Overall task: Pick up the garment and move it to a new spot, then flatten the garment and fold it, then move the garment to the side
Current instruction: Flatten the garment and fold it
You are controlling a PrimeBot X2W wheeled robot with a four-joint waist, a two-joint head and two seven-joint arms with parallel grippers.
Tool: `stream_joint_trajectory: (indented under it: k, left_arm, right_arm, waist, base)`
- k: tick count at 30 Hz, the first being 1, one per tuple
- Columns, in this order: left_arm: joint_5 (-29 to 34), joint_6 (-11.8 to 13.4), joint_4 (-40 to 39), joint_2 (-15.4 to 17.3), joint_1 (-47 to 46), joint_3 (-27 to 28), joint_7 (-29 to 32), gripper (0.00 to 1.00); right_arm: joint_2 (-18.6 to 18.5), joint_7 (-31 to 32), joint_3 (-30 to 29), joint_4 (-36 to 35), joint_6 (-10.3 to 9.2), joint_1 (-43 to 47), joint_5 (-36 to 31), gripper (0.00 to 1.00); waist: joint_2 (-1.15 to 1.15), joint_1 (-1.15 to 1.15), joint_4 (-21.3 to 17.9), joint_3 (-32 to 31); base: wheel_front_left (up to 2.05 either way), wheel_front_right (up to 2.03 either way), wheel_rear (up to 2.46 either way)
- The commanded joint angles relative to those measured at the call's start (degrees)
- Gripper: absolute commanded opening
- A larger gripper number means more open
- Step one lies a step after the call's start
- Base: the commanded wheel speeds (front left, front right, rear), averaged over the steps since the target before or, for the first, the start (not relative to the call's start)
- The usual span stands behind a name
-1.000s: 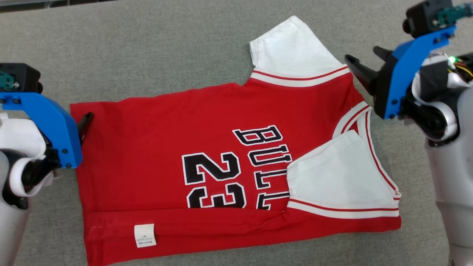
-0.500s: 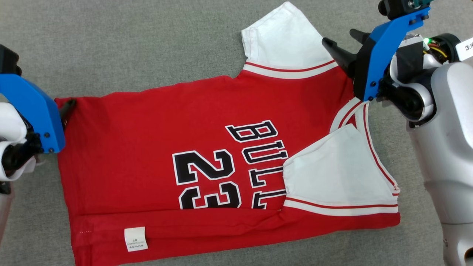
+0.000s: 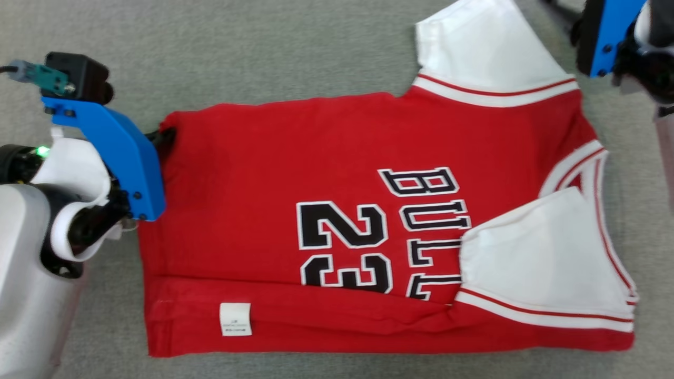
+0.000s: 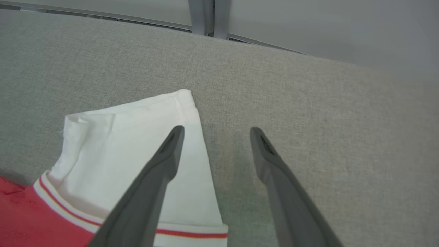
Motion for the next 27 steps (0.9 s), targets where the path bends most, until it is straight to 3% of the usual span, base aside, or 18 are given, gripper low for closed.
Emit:
stream_joint_trajectory:
  k: [1, 10, 11, 14, 22, 27]
  left_arm:
    - [0.23, -0.93, -0.25, -1.61, 1.02, -1.24, -1.23, 0.00]
    - [1.11, -3.16, -0.10, -5.37, 0.20, -2.28, -8.44, 0.00]
    - [0.99, -3.20, 0.16, -5.89, 0.22, -2.26, -9.13, 0.00]
    - [1.24, -3.10, 0.85, -6.55, -0.07, -1.46, -11.79, 0.00]
    - [4.10, -1.25, 2.72, -6.79, 0.56, 2.86, -23.28, 0.00]
    - [2.59, -2.28, 3.71, -8.34, 4.41, 4.41, -29.40, 0.00]
  right_arm:
    - [-0.62, -0.03, -1.04, 1.35, 0.01, -2.13, -1.02, 1.00]
    - [-1.05, -0.62, 1.06, 5.17, 0.01, -4.39, -3.54, 1.00]
    - [-1.02, -0.21, 2.09, 5.47, 0.02, -4.27, -3.15, 0.00]
    - [-1.60, -0.64, 4.87, 4.83, 0.02, -3.50, -1.71, 0.00]
    - [-4.79, -9.24, 6.03, -0.11, 0.00, -1.22, 2.93, 0.00]
    - [-7.01, -11.85, 7.02, -3.68, 0.01, 3.42, 7.31, 0.00]
  waist:
    - [0.00, 0.00, 3.68, 2.86]
    - [0.00, 0.00, 7.19, 4.98]
    - [0.00, 0.00, 7.24, 5.02]
    - [0.00, 0.00, 6.74, 4.80]
    - [0.00, 0.00, 3.61, 1.39]
    - [0.00, 0.00, 2.04, -1.97]
  base:
    - [0.00, 0.00, 0.00]
    - [0.00, 0.00, 0.00]
    - [0.00, 0.00, 0.00]
    - [0.00, 0.00, 0.00]
    - [0.00, 0.00, 0.00]
    - [0.00, 0.00, 0.00]
